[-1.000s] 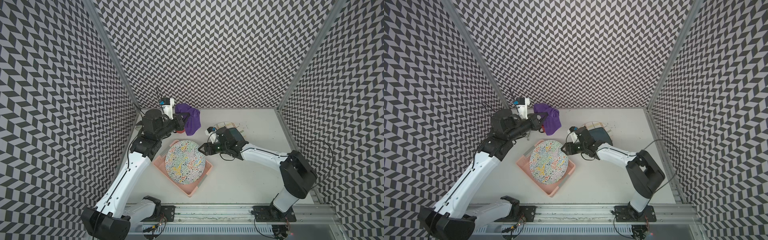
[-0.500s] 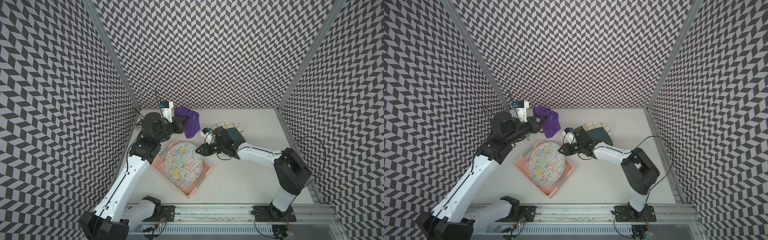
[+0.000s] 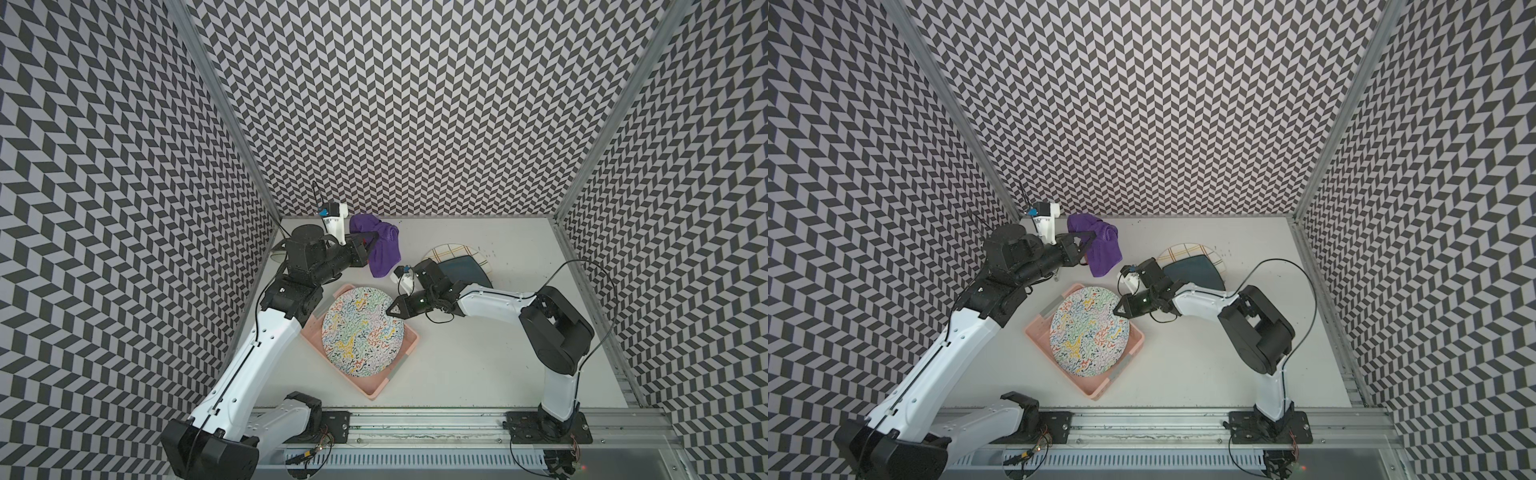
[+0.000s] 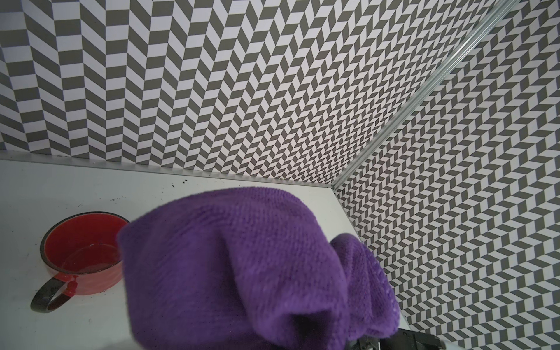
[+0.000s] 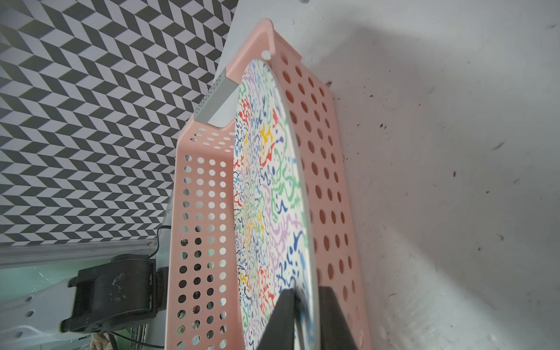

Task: Wipe the wet plate dry
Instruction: Move the bin to the center of the board.

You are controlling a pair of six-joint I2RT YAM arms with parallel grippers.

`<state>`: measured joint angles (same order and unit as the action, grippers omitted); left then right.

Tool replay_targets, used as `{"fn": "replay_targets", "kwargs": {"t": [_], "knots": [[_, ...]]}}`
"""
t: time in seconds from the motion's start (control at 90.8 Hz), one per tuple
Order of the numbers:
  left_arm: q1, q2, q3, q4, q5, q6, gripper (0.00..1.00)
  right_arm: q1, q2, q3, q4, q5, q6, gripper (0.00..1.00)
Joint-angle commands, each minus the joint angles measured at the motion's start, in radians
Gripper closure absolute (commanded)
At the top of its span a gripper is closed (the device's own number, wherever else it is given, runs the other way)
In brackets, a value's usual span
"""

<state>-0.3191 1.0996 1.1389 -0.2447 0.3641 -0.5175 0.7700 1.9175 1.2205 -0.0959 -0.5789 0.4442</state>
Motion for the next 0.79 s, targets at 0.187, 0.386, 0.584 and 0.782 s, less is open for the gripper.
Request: {"fn": "replay_targets", "kwargs": {"t": [0.187, 0.386, 0.584, 0.782], "knots": [[0.005, -0.002, 0.005, 0.031, 0.006, 0.005, 1.00, 0.003, 0.008, 0.064, -0.086, 0.130, -0.024, 0.99], [0.005, -0.001, 0.004, 0.031, 0.006, 0.005, 1.00, -0.001, -0.035, 0.104, -0.127, 0.170, -0.045, 0.99], [0.006, 0.001, 0.007, 0.031, 0.006, 0.005, 1.00, -0.051, -0.113, 0.066, -0.158, 0.275, -0.050, 0.99], [0.006, 0.008, 0.005, 0.040, 0.014, -0.001, 1.00, -0.152, -0.139, -0.085, -0.086, 0.211, -0.021, 0.81]]}}
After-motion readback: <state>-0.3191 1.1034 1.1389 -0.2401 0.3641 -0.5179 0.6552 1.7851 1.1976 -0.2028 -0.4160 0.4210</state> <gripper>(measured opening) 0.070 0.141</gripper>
